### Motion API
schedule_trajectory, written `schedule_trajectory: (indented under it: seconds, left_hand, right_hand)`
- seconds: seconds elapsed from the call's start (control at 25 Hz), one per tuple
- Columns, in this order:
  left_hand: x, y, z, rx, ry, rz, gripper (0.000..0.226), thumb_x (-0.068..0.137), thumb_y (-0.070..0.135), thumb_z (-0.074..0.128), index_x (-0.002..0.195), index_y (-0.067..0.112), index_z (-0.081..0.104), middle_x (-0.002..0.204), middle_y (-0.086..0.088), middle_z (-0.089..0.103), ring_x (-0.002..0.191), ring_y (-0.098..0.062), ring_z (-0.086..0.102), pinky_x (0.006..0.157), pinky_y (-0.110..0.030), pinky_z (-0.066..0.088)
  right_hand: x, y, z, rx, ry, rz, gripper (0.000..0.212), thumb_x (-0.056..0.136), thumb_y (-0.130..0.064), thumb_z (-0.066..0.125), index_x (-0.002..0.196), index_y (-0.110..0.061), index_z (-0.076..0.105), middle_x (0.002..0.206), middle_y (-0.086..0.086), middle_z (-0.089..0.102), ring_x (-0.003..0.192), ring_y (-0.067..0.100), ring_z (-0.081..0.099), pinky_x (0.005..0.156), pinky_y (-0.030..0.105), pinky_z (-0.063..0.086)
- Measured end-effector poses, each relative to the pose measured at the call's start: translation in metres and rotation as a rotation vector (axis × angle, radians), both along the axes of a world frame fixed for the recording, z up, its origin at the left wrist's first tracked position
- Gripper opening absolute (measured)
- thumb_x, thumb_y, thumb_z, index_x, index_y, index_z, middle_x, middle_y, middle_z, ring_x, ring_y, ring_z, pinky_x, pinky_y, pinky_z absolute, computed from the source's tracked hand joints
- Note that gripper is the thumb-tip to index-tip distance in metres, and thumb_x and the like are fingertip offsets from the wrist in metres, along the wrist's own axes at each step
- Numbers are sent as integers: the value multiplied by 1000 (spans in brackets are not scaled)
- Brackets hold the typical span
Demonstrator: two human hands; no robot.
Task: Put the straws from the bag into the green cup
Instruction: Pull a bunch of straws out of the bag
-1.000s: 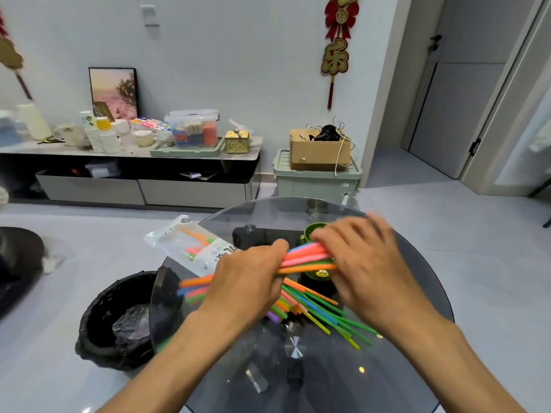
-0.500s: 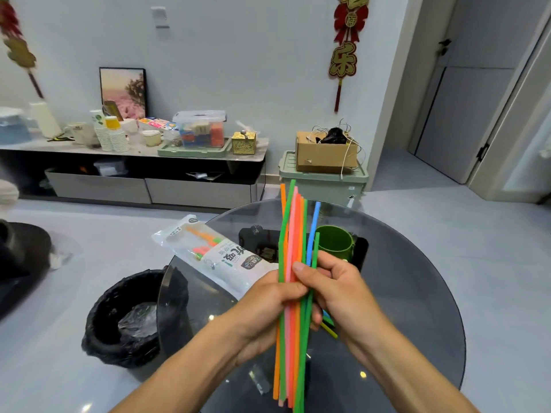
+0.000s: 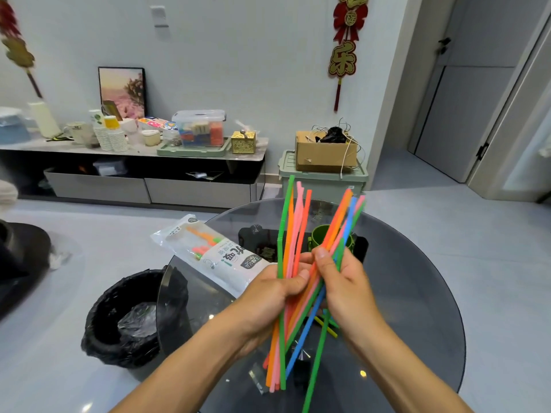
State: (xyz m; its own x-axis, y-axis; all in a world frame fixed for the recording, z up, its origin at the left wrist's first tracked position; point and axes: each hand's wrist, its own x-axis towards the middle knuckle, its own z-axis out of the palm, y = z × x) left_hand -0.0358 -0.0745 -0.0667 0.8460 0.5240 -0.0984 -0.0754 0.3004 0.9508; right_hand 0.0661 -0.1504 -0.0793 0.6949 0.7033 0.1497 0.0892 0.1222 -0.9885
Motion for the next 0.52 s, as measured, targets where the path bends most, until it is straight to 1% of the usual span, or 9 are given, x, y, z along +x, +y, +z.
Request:
schedule_trajectory:
  seconds: [0.08,0.16,0.2,0.24,0.28,0.32,0.36,0.44,0.52]
  left_hand:
    - [2,6,-4,142,44,100,26,101,6,43,105,9,68,98,-13,76,85,-20,71,71,-27,58]
    - [0,12,-4,240,16,275,26,102,8,42,97,12,66,78,-8,70,59,-14,63,55,-21,50]
    - [-1,15,-3,241,-42,344,21,101,11,46,93,13,66,65,-4,61,45,-12,51,45,-20,42]
    - [-3,17,1,208,-110,380,16,98,16,53,90,12,65,55,0,50,39,-10,38,39,-20,33]
    - [-4,17,4,168,-172,382,17,93,24,60,84,11,64,48,3,40,36,-9,29,36,-19,26]
    - [-6,17,7,132,-217,357,25,88,31,66,76,10,62,44,4,33,35,-8,25,36,-18,23]
    - [-6,16,7,118,-236,327,32,85,34,69,66,11,59,41,4,29,34,-9,24,36,-18,24]
    - [-5,12,2,151,-198,289,40,78,32,71,50,14,49,40,0,30,33,-14,29,39,-21,32]
    - [0,7,-7,166,-129,276,47,72,36,77,47,16,42,39,-2,33,31,-16,33,39,-23,38]
  right_hand:
    - [7,0,7,126,95,-52,13,103,-21,45,95,-19,55,82,5,75,76,28,75,78,50,59]
    - [14,-5,23,313,158,-81,12,103,-13,42,98,-19,51,66,-1,60,56,19,64,59,36,56]
    - [17,-9,32,380,173,-80,12,102,-13,44,97,-20,52,63,-1,50,47,14,52,47,27,48]
    - [17,-12,40,417,184,-71,10,101,-16,48,93,-21,52,60,-1,42,42,10,39,38,22,35]
    - [17,-14,46,427,193,-66,10,98,-21,54,88,-21,53,58,-1,36,40,8,29,35,21,24]
    - [17,-14,48,425,202,-63,13,93,-26,59,82,-21,52,54,-2,31,38,8,24,34,21,19]
    - [17,-14,47,412,205,-50,18,87,-30,64,77,-21,51,51,-3,30,36,8,23,33,19,18]
    - [13,-12,35,334,179,-22,26,77,-37,70,68,-20,52,45,-4,33,33,10,28,34,20,27]
    - [3,-9,20,221,129,-1,32,75,-41,70,65,-17,52,42,-2,37,32,14,34,39,25,36]
